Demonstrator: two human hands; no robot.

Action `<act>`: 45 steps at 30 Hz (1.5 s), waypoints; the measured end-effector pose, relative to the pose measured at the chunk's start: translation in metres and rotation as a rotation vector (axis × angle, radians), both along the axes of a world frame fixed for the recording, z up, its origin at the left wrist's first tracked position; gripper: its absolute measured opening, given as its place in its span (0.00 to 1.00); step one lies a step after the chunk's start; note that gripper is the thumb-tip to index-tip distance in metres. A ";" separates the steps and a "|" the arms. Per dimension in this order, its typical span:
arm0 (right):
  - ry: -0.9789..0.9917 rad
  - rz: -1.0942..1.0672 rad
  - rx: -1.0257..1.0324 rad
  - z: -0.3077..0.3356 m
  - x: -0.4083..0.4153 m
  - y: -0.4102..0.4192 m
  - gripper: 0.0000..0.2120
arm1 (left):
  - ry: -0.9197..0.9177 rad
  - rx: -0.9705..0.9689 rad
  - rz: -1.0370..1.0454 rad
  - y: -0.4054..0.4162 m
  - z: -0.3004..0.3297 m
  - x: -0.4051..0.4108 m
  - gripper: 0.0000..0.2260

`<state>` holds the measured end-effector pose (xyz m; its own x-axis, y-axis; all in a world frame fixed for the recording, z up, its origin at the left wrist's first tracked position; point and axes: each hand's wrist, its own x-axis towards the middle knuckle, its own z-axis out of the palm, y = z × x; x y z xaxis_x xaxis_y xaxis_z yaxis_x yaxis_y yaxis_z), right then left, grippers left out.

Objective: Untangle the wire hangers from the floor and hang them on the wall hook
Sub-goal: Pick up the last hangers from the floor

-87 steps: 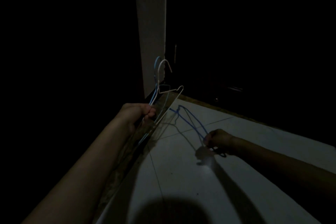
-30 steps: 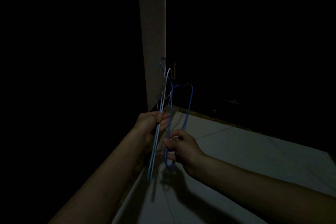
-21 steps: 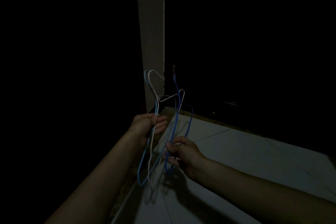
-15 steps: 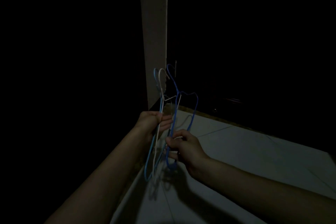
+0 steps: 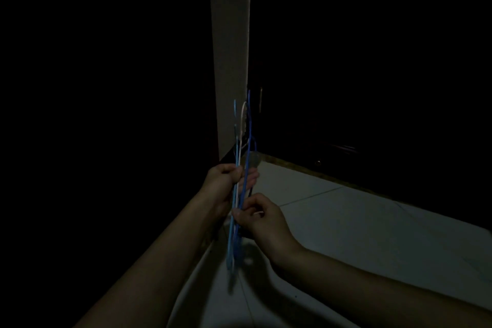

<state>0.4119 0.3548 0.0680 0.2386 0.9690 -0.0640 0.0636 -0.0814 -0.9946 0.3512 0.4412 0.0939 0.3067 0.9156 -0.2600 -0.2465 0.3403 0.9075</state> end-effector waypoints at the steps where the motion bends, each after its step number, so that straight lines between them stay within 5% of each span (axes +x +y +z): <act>1: 0.003 0.001 -0.008 0.000 0.001 0.000 0.05 | -0.034 -0.005 0.001 0.002 -0.001 0.000 0.12; 19: 0.122 0.229 -0.180 0.045 0.034 0.008 0.11 | -0.231 0.040 0.018 0.008 0.012 0.009 0.11; 25: -0.056 0.305 -0.277 0.115 0.057 0.008 0.05 | -0.200 0.104 0.018 -0.003 0.069 0.016 0.12; 36: -0.048 0.001 -0.055 0.392 0.075 -0.003 0.07 | -0.209 0.329 0.142 -0.021 0.376 0.052 0.11; 45: -0.465 -0.353 0.311 0.677 0.107 -0.060 0.14 | -0.344 0.309 0.162 -0.073 0.677 0.103 0.13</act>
<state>0.5185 0.2951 0.7454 0.4806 0.7840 0.3928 0.5146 0.1106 -0.8503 0.4540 0.3683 0.7709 0.1744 0.9770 0.1226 -0.5772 0.0005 0.8166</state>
